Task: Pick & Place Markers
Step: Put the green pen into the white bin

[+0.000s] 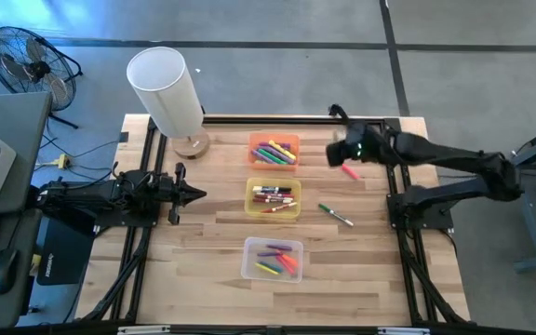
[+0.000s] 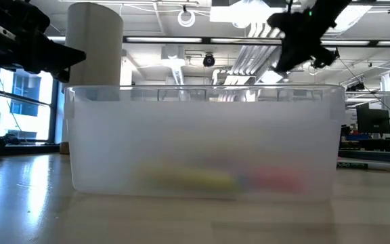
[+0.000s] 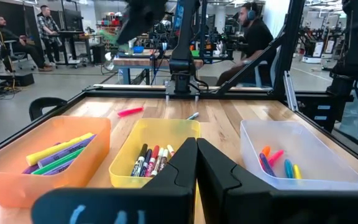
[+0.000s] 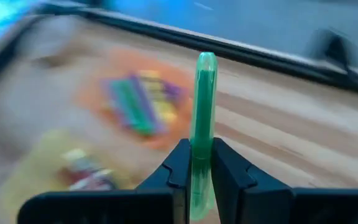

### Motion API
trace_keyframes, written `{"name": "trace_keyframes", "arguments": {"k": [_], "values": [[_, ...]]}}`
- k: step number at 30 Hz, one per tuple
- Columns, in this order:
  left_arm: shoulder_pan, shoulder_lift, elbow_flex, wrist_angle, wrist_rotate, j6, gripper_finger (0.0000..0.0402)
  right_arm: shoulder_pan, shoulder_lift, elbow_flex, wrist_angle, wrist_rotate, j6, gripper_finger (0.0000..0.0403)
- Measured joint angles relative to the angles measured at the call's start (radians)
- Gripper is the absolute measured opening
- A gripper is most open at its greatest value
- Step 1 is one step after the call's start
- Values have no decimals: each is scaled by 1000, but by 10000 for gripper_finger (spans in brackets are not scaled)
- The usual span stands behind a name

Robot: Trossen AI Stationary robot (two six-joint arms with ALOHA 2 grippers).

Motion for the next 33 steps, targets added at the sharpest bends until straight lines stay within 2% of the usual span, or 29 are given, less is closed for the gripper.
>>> {"name": "trace_keyframes", "arguments": {"k": [6,9,19,28,33], "values": [[0,0,0,0,0,0,1,263,54,8,285,-11,-209,30],[0,0,0,0,0,0,1,354,137,60,313,-47,-269,30],[0,0,0,0,0,0,1,566,526,357,128,-168,-383,31],[0,0,0,0,0,0,1,641,853,633,-49,-246,-452,30],[0,0,0,0,0,0,1,658,987,696,-100,-298,-470,30]]}}
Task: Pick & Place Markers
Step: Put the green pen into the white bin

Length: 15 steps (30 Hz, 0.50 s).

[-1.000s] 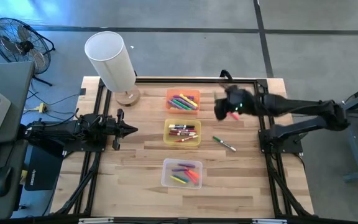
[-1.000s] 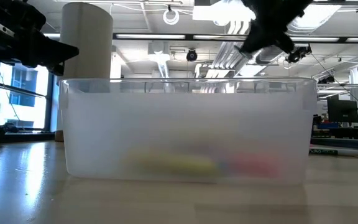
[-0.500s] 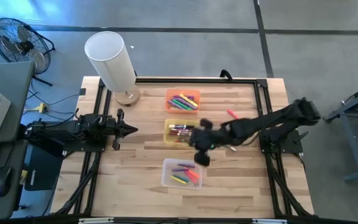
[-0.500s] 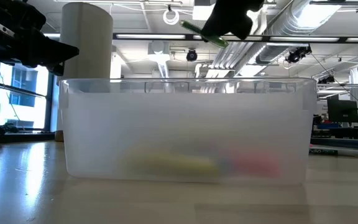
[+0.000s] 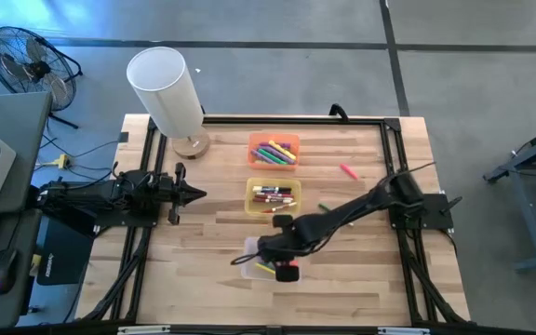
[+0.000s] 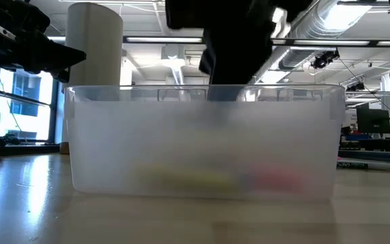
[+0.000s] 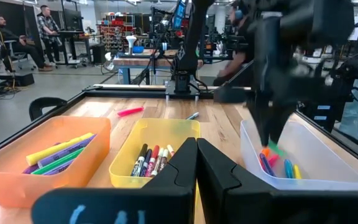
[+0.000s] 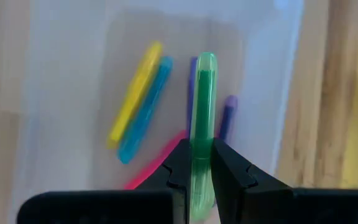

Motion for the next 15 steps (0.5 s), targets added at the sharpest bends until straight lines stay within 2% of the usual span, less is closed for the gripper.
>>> {"name": "trace_keyframes", "arguments": {"k": [6,10,15], "values": [[0,0,0,0,0,0,1,1,83,5,-10,-32,18,34],[0,0,0,0,0,0,1,1,86,6,-7,-76,18,58],[0,0,0,0,0,0,1,1,39,2,1,-75,22,90]]}}
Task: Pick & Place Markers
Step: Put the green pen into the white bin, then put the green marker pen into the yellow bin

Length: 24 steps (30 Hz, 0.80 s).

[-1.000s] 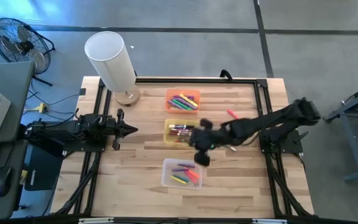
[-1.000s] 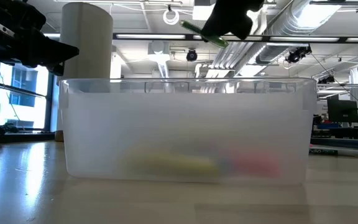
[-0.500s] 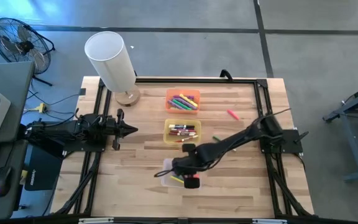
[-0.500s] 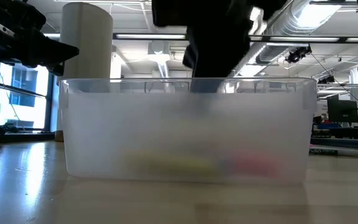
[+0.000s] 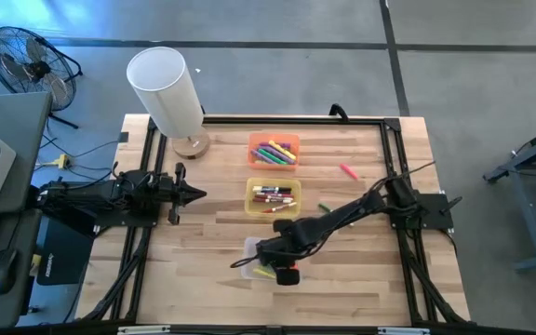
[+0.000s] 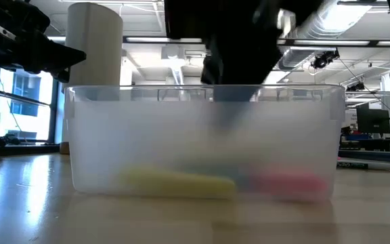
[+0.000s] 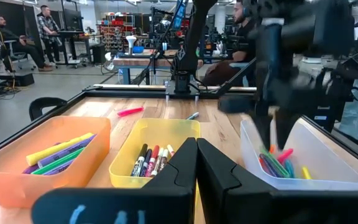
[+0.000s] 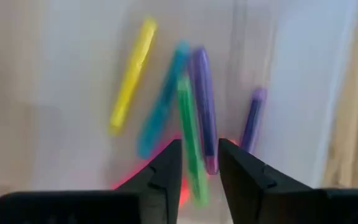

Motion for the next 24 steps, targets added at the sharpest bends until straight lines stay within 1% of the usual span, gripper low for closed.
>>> {"name": "trace_keyframes", "arguments": {"k": [3,5,8,10,14,18,21,24], "values": [[0,0,0,0,0,0,1,-3,-64,0,1,7,-2,101],[0,0,0,0,0,0,1,-7,-114,0,-3,44,-4,104],[0,0,0,0,0,0,1,-22,-223,-13,-9,97,-21,101],[0,0,0,0,0,0,1,-45,-314,-56,8,107,-18,97],[0,0,0,0,0,0,1,-116,-542,-258,71,119,53,96],[0,0,0,0,0,0,1,-169,-763,-460,41,203,129,98],[0,0,0,0,0,0,1,-197,-868,-578,-19,215,173,98],[0,0,0,0,0,0,1,-229,-916,-674,-77,218,226,99]]}}
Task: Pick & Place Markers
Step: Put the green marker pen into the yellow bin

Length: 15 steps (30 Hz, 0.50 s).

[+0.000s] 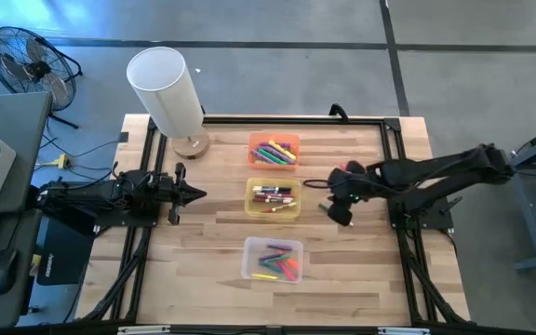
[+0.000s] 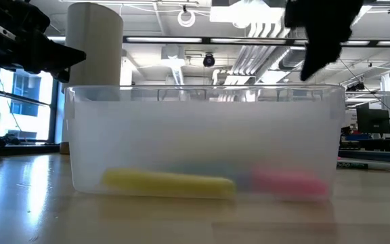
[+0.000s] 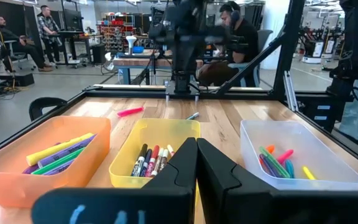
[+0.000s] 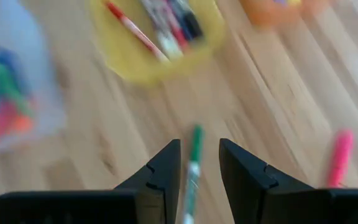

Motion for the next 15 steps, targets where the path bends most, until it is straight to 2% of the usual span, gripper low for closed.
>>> {"name": "trace_keyframes", "arguments": {"k": [9,15], "values": [[0,0,0,0,0,0,1,-43,72,-232,59,-95,94,99],[0,0,0,0,0,0,1,-42,142,-263,174,-143,92,99]]}}
